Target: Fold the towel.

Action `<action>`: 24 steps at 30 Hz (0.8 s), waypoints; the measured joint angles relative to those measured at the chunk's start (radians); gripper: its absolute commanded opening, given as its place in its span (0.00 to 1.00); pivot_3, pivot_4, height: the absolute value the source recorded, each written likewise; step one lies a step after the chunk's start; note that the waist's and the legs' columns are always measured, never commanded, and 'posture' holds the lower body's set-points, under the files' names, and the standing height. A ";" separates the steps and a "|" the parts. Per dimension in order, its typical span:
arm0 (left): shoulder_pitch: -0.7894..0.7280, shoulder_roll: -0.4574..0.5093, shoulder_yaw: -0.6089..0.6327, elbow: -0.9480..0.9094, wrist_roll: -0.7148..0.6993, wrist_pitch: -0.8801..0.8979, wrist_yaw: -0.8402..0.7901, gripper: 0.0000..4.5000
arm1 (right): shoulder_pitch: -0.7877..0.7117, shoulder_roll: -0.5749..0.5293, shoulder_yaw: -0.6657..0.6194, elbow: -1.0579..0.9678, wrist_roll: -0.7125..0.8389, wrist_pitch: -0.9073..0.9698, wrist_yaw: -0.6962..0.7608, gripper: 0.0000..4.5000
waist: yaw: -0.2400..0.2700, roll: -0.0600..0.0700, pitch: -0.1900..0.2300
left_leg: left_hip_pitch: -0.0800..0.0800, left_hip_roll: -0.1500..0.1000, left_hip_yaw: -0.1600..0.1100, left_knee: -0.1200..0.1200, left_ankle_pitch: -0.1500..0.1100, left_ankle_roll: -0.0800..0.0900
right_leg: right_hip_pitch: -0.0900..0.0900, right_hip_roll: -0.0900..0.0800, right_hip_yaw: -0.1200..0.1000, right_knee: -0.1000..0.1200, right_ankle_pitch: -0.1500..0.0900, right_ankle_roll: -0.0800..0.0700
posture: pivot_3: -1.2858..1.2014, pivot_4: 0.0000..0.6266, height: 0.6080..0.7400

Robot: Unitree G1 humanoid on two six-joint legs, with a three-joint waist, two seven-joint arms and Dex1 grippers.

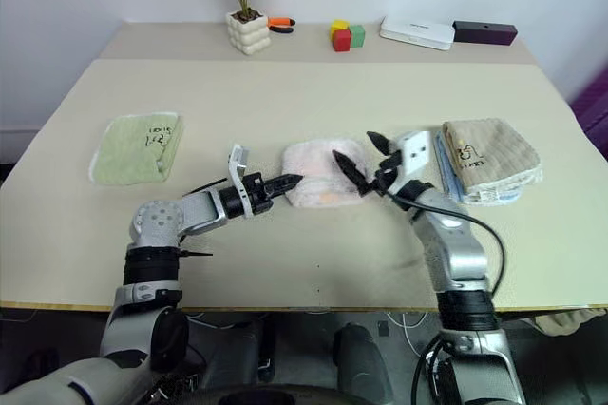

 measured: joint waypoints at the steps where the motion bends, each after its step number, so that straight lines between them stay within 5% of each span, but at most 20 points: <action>1: 0.002 0.004 0.002 -0.008 0.014 -0.045 -0.001 0.01 | 0.008 -0.040 -0.016 -0.033 0.028 0.014 0.038 1.00 | -0.002 0.000 0.000 | 0.000 0.000 0.000 -0.001 0.000 0.000 | 0.000 0.000 0.000 0.000 0.000 0.000 | 0.52 0.24 0.96; 12: -0.010 0.010 0.053 -0.071 0.067 -0.349 0.009 0.01 | 0.066 -0.112 0.046 -0.076 0.054 0.053 0.198 1.00 | -0.017 -0.003 0.002 | -0.001 0.001 0.000 -0.002 0.000 0.000 | -0.002 0.001 0.000 0.000 0.000 0.001 | 0.52 0.24 0.96; 24: -0.163 0.286 0.230 -0.035 0.039 -0.472 0.019 0.01 | 0.065 -0.111 0.102 -0.075 0.038 0.065 0.258 1.00 | -0.018 -0.004 0.002 | -0.002 0.001 0.001 -0.002 0.000 0.000 | -0.003 0.001 0.000 0.000 0.001 0.002 | 0.52 0.24 0.96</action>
